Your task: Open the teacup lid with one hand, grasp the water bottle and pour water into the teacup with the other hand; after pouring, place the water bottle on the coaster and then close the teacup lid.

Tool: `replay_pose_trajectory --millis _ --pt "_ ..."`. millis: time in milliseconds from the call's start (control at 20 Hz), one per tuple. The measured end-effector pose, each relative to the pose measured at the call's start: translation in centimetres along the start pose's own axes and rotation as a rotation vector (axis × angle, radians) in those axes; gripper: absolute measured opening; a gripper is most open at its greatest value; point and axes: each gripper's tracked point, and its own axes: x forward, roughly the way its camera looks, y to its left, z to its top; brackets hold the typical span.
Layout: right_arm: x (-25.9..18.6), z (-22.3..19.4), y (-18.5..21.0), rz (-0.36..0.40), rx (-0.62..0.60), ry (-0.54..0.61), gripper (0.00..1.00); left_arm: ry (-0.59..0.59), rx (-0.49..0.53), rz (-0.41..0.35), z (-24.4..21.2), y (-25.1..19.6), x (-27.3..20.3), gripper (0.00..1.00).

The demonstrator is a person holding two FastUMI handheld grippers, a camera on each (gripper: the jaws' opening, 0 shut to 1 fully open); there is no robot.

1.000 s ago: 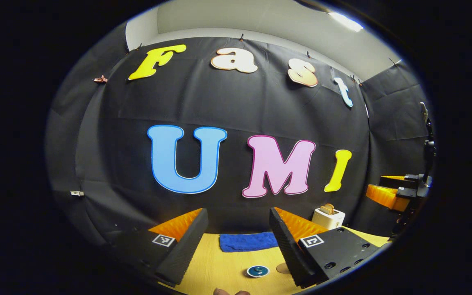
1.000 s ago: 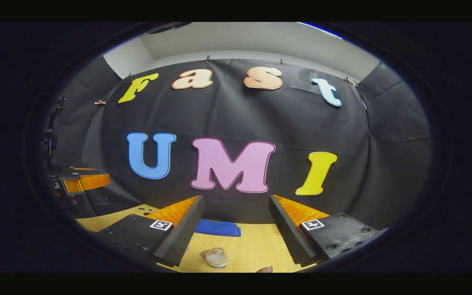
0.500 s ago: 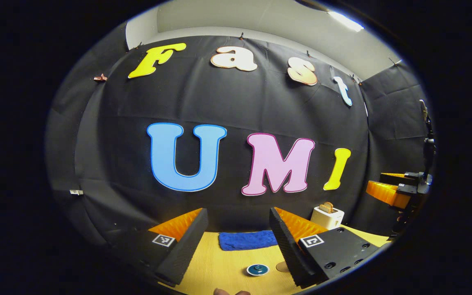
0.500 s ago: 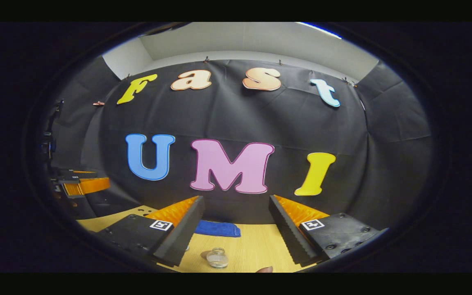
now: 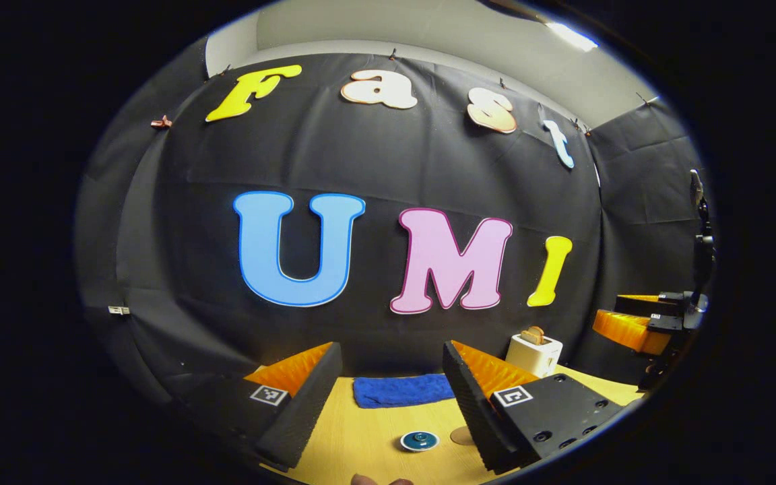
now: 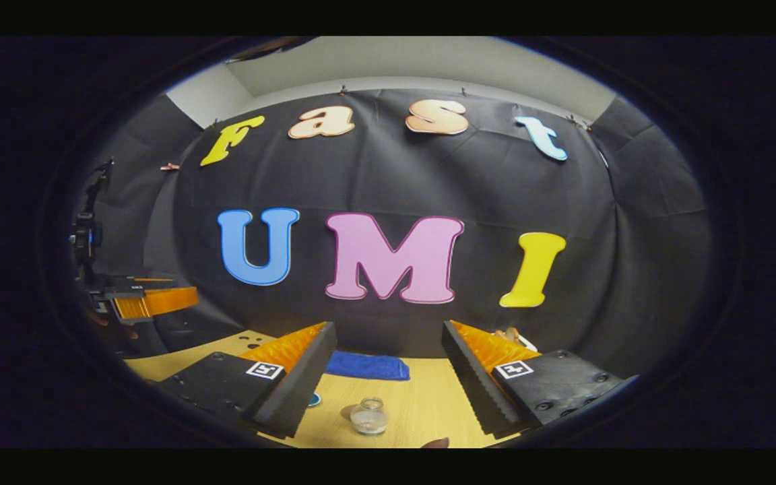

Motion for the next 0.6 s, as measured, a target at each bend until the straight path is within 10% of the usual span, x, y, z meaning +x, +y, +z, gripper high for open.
replay_pose_trajectory --millis 600 --pt "0.5 -12.4 0.8 0.056 -0.022 0.087 0.98 0.187 0.002 -0.069 -22.1 -4.1 6.0 0.95"
